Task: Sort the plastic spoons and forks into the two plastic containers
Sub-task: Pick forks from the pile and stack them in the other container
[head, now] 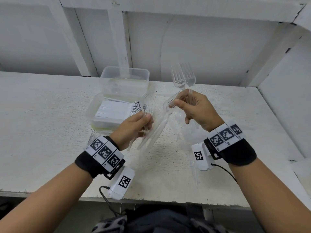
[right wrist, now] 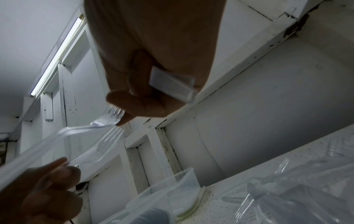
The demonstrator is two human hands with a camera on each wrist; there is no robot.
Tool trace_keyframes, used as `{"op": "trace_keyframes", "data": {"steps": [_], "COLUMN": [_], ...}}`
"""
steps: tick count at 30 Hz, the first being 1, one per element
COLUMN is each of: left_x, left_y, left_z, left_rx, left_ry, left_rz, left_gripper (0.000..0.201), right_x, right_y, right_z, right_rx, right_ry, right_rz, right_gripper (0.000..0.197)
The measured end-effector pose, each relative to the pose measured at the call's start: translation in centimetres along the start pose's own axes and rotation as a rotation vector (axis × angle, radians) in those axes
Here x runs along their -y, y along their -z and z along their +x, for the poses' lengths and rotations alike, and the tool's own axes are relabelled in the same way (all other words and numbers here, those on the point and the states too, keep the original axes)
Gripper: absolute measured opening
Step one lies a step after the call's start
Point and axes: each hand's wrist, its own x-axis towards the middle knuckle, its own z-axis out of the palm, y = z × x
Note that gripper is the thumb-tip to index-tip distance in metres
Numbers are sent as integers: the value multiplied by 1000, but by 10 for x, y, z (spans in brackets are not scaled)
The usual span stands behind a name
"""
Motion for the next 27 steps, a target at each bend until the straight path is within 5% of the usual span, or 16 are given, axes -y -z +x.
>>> {"op": "trace_keyframes", "data": {"steps": [8,19,27], "left_x": [-1,-6,-9], "left_y": [-5,-8,-16], "left_z": [5,3,6], "left_rx": [-115,41,69], "left_ry": [73,63,112], "left_rz": [-76,-6,-74], "left_gripper": [19,4,35], "right_x": [-7,-6,-2], "right_y": [4,-3,-15], "right_z": [-6,-6,-1], "right_rx": [18,38,69], "right_ry": [-16,-12,-21], "right_rz": [-97,-107,-164], "right_gripper": [10,9,13]}}
